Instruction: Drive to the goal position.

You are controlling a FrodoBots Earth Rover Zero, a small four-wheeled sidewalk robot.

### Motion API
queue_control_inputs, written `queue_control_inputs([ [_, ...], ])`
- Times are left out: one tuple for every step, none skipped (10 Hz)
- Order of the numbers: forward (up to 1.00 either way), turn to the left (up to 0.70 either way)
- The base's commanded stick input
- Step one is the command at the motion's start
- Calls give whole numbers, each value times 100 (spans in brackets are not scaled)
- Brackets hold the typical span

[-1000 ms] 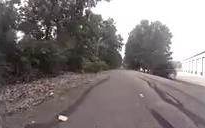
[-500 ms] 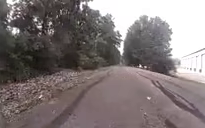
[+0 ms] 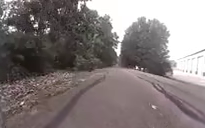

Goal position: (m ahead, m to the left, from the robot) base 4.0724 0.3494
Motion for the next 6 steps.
queue_control_inputs([
  [70,0],
  [70,0],
  [70,0],
  [70,0],
  [70,0],
  [70,0],
])
